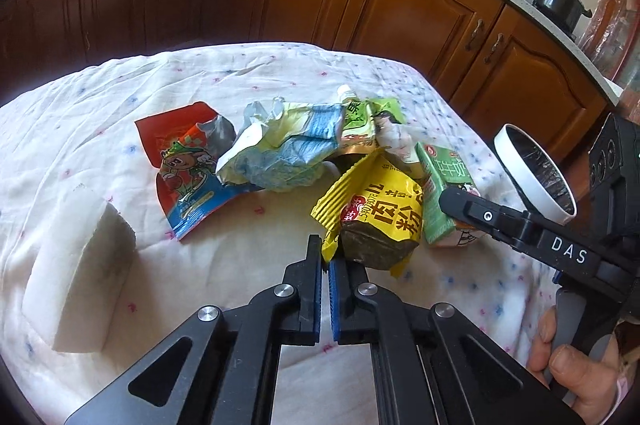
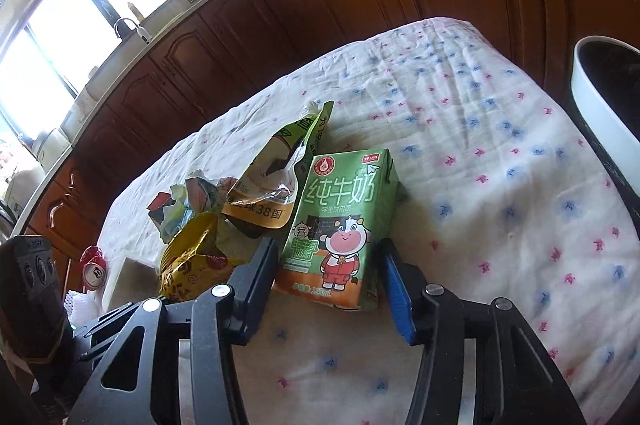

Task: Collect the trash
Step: 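Grasp the yellow snack bag with the left tool while the right tool grasps the green milk carton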

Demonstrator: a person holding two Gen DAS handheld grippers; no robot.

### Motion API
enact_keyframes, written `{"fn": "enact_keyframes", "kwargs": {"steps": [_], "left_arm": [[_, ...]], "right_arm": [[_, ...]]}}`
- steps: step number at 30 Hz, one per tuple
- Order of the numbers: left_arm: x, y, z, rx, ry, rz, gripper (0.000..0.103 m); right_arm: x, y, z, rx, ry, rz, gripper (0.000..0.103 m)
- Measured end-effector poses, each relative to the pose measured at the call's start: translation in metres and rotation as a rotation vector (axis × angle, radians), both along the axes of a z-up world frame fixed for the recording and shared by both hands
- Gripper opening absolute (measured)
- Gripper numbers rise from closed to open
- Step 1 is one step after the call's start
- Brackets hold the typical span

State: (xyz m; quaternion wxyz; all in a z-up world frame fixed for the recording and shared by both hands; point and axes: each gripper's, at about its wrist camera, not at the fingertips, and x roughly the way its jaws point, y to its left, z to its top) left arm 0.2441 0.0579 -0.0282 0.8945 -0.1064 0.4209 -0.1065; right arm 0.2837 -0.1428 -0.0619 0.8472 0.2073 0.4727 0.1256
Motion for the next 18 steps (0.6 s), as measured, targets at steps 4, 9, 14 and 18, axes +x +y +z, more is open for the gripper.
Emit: {"fn": "enact_keyframes", "kwargs": {"steps": [4,9,14,18], "left_arm": [[-0.007,-0.014,0.005,-0.011,-0.008,-0.039,0.002],[-0.008,-0.04,0.006,-0.013,-0.012,-0.088,0.002],[-0.009,-0.06,0.007,-0.009,-0.014,-0.134,0.002],[-0.009,-0.066,0.009,-0.005,-0.018,-0.139,0.002]], "right_arm": [[-0.018,-0.02,0.007,0.015,-0.017,-0.027,0.051],[-0.04,-0.045,0.017,0.015,-0.037,-0.067,0.051],[-0.059,-0.07,0.022,0.024,-0.041,-0.105,0.005],[-0.064,-0.083,0.013,-0.01,-0.005,-0.119,0.004]]}}
